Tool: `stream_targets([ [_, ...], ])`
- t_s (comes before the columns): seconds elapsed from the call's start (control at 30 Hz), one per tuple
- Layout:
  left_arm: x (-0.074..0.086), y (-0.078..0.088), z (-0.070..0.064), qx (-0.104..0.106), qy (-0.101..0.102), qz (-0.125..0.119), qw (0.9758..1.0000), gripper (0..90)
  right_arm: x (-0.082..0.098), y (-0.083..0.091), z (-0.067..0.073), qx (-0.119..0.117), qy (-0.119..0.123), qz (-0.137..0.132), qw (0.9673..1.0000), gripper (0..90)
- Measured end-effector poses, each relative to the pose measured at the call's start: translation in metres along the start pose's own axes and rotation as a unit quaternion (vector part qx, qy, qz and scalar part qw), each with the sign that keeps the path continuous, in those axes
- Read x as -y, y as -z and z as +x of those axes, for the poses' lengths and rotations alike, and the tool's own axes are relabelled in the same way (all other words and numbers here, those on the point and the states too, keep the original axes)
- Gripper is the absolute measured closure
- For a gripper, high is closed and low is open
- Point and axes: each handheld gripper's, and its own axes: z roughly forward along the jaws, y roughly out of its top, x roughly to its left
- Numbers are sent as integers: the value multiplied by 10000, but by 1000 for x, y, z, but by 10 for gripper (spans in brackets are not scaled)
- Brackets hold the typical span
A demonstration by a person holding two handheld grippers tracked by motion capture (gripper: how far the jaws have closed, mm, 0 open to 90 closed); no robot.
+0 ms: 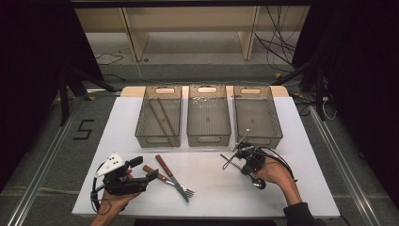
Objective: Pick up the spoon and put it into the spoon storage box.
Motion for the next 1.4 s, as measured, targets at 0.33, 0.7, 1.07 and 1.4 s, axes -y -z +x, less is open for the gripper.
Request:
stream_targets([
  [0.33, 0, 0, 0, -1, 9, -5, 10000, 149, 0, 2, 2, 53, 55, -29, 10000, 862],
  [0.7, 0, 0, 0, -11, 9, -9, 10000, 149, 1, 9, 1, -13, -20, -216, 9998, 862],
  [1.07, 0, 1, 1, -27, 34, -12, 10000, 149, -4, 41, 6, -73, -16, -848, 9964, 862],
  [1.4, 0, 1, 2, -46, 44, -35, 10000, 149, -32, 65, 5, -198, -47, -1554, 9876, 863],
])
